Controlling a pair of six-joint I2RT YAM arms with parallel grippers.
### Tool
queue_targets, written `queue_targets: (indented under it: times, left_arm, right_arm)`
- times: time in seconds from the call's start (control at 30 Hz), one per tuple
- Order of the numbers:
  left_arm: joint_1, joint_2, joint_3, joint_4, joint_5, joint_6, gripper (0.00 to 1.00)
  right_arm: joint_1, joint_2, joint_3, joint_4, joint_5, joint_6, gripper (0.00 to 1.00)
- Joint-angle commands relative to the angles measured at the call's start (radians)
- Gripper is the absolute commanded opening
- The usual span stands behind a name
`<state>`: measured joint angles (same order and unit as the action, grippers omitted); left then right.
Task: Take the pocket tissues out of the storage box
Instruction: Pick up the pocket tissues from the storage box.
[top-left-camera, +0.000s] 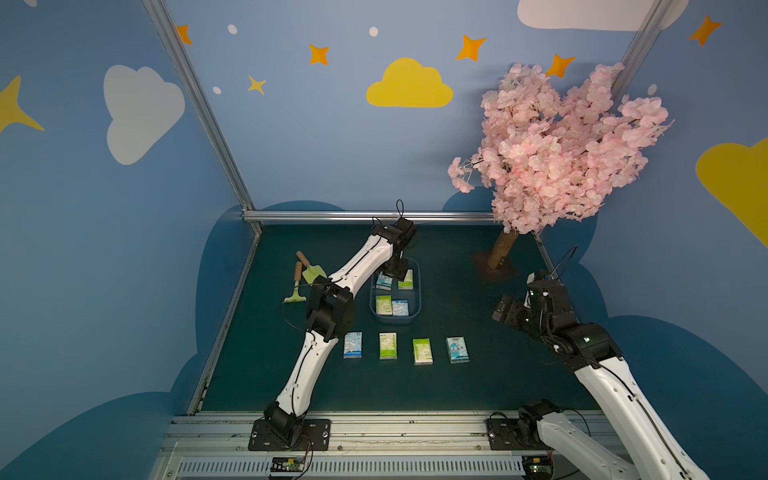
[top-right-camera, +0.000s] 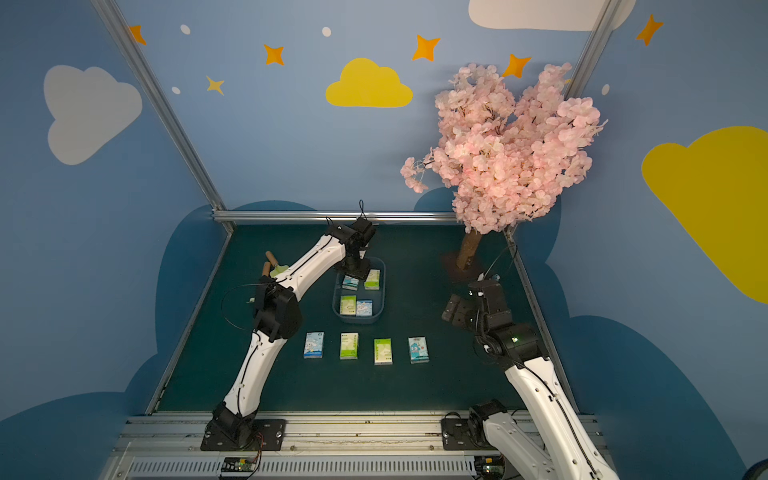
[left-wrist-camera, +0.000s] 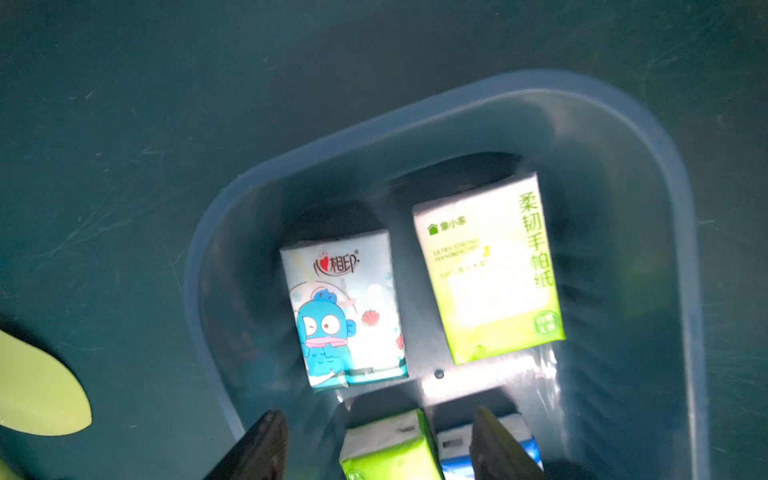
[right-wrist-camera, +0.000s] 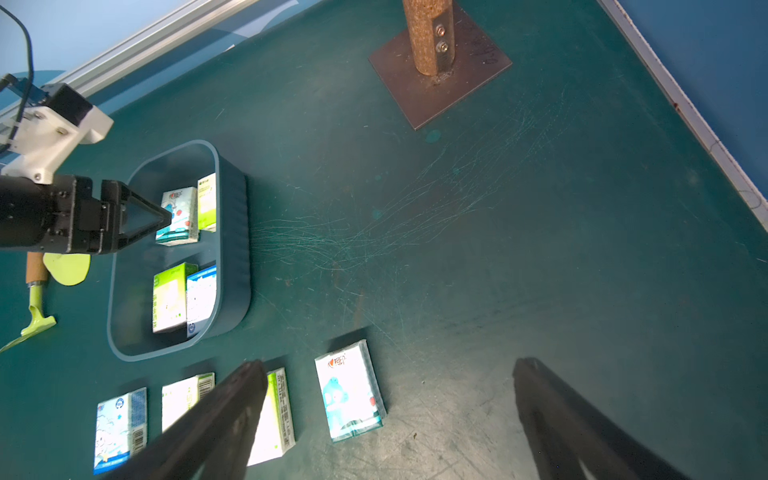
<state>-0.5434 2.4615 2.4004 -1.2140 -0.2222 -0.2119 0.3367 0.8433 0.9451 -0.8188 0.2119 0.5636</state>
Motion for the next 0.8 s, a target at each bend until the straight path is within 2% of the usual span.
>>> queue_targets:
  times: [0.0, 0.47, 0.77]
  left_arm:
    - [0.006, 0.039, 0.033, -0.033, -0.020, 0.014, 0.72]
    - [0.022, 0.123, 0.053, -0.021, -0.035, 0.020, 0.73]
    - [0.022, 0.153, 0.081, -0.002, 0.024, 0.025, 0.72]
  right_arm:
    - [-0.013, -0.006, -0.009, 0.012, -0.018, -0.013, 0.98]
    - [-0.056, 0.024, -0.025, 0.030, -0.069, -0.022, 0.98]
    - [-0.069, 0.036, -0.026, 0.035, -0.085, -0.027, 0.98]
